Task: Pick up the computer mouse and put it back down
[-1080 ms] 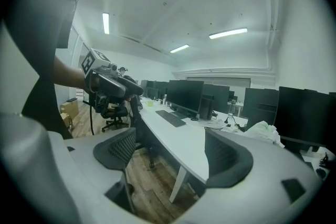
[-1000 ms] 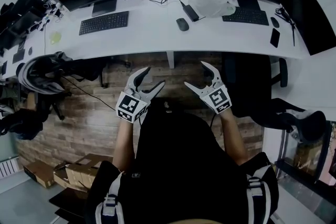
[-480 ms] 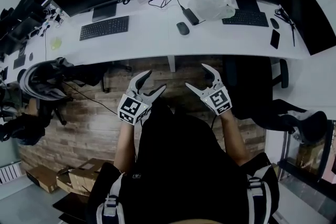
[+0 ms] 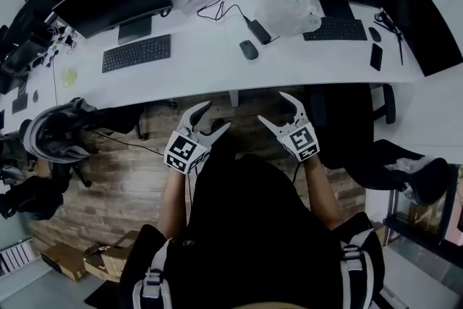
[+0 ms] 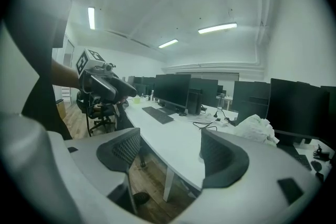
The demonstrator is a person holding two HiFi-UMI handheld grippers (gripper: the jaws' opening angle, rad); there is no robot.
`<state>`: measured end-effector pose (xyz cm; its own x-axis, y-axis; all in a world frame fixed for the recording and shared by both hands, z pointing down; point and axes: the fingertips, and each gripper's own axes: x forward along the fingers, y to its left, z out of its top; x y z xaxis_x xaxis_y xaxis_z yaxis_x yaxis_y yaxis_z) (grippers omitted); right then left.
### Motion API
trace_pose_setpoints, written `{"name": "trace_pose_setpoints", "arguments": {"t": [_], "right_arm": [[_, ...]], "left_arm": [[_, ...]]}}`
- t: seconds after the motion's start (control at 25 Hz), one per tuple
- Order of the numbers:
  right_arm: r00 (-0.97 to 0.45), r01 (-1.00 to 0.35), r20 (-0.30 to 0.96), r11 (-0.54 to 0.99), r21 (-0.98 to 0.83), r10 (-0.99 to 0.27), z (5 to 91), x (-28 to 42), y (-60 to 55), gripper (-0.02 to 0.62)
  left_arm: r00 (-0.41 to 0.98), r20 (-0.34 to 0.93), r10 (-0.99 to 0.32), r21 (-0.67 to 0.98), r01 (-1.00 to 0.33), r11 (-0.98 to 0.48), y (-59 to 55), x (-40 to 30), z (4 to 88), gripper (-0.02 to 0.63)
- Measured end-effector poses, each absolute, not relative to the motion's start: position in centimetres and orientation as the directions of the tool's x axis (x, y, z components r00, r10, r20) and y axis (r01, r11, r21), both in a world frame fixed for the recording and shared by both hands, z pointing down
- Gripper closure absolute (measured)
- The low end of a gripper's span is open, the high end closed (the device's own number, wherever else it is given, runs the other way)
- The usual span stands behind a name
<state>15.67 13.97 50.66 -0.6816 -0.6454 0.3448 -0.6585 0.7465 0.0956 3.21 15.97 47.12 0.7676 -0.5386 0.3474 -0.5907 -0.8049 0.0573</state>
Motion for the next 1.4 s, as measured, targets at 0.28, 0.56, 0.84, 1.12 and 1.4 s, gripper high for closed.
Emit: {"name": "trace_pose_setpoints", "arguments": {"t": [0.28, 0.56, 0.84, 1.12, 1.4], "right_arm": [[-0.660, -0.685, 0.335, 0.722, 0.098, -0.672, 49.9, 13.8, 7.8, 0.253], [-0.626, -0.720, 0.350, 0.689, 0.083, -0.697, 50.5, 12.2, 4.2, 0.255], [-0.584, -0.758, 0.352, 0.646, 0.085, -0.732, 51.0, 10.8, 1.8, 0.259], [-0.535, -0.795, 0.351, 0.599, 0.099, -0.768, 51.4, 9.7, 0.1, 0.262], [-0.507, -0.817, 0.354, 0.570, 0.094, -0.786, 51.8, 9.0, -0.5, 0.267]], "left_arm": [[0.811, 0.327, -0.485, 0.078, -0.535, -0.842, 9.6, 2.7, 46.7, 0.318], [0.835, 0.338, -0.435, 0.071, -0.483, -0.873, 5.4, 1.5, 46.9, 0.318], [0.857, 0.337, -0.391, 0.087, -0.441, -0.893, 2.7, -0.2, 47.6, 0.321], [0.878, 0.333, -0.344, 0.076, -0.388, -0.919, 0.2, -1.4, 48.0, 0.322], [0.889, 0.330, -0.318, 0.072, -0.360, -0.930, -0.8, -2.2, 48.1, 0.325]]}}
